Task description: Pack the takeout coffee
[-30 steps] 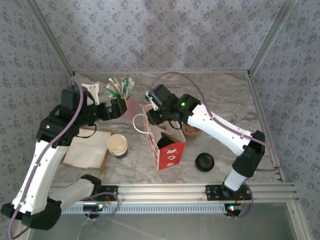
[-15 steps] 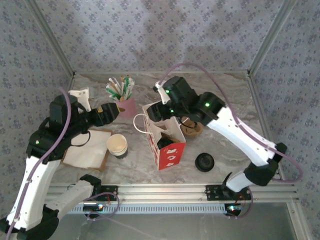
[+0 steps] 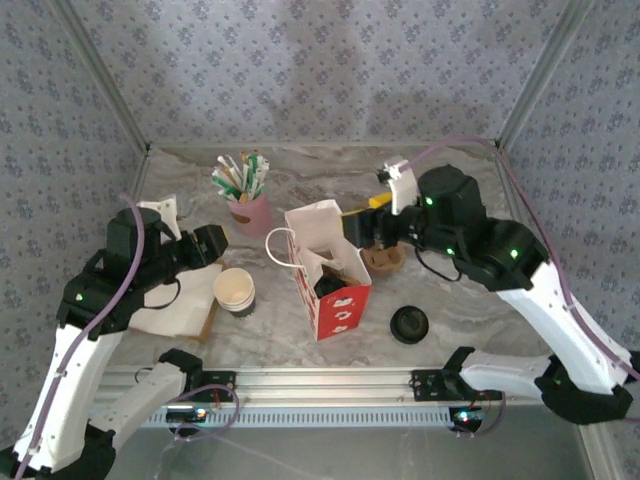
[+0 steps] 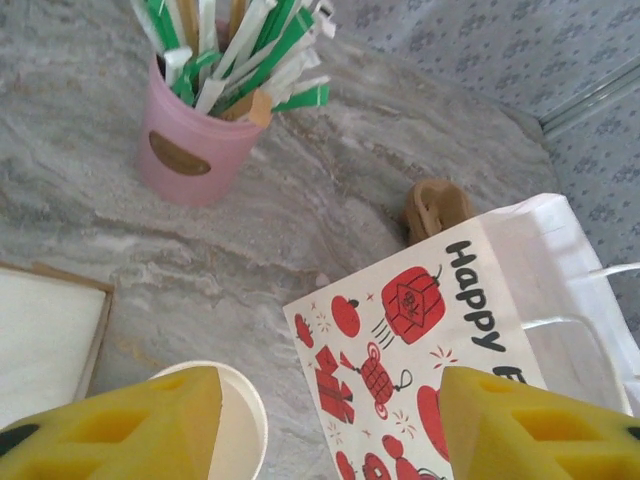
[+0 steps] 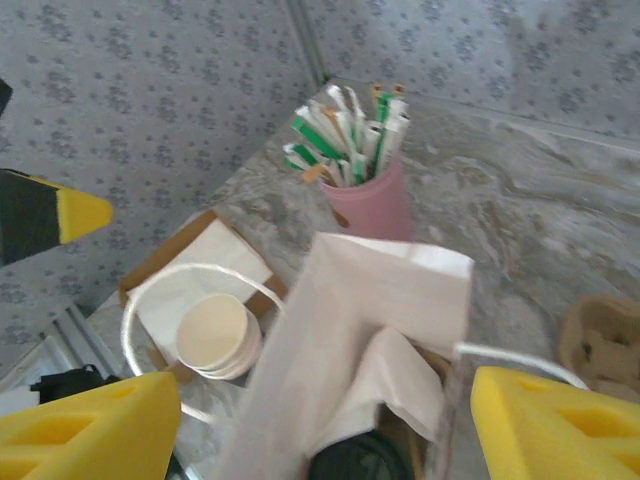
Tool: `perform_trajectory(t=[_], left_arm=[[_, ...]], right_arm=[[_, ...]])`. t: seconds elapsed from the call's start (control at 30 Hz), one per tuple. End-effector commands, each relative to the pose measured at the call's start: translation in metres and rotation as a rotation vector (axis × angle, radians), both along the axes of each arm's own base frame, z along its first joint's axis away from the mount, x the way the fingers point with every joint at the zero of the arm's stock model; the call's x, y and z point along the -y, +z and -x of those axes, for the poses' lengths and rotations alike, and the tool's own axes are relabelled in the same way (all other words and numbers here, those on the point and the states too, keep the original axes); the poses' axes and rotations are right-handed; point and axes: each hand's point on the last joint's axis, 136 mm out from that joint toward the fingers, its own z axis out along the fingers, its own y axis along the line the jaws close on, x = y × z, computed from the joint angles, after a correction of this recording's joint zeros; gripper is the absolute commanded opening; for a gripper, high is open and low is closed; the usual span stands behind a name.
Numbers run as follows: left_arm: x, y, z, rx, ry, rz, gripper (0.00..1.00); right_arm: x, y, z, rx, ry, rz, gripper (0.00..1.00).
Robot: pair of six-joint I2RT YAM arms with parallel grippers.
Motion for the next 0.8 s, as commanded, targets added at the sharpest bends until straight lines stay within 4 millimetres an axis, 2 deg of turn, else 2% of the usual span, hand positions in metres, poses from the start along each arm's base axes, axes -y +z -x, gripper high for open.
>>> perform_trajectory(t=[0.0,0.17,0.33,0.37,0.53,0.63,0.77], left_arm=[[0.009,-0.012,-0.003,-0.064,-0.014,0.031,0.54],[0.021,-0.031,-0.012,-0.140,-0.030,0.063,0.45],[0.038,-0.041,-0.024,-0.183,-0.050,0.110,0.38],[0.042,-0.042,-0.026,-0.189,-0.057,0.113,0.38],[0.061,-0.050,-0.036,-0.214,-0.088,0.118,0.35],[0.073,-0.058,-0.042,-0.228,-0.103,0.122,0.33],[0.097,-0.069,-0.052,-0.251,-0.147,0.123,0.32]], right_arm=[[0.025,-0.021,0.004,-0.054,-0.067,-0.003,0.78],[0.066,-0.061,0.011,-0.151,-0.189,0.022,0.75],[0.097,-0.104,0.016,-0.259,-0.308,0.051,0.72],[0.101,-0.123,0.017,-0.306,-0.326,0.066,0.71],[0.101,-0.169,0.025,-0.457,-0.325,0.059,0.68],[0.099,-0.188,0.030,-0.506,-0.310,0.055,0.67],[0.084,-0.209,0.033,-0.584,-0.252,0.021,0.64]])
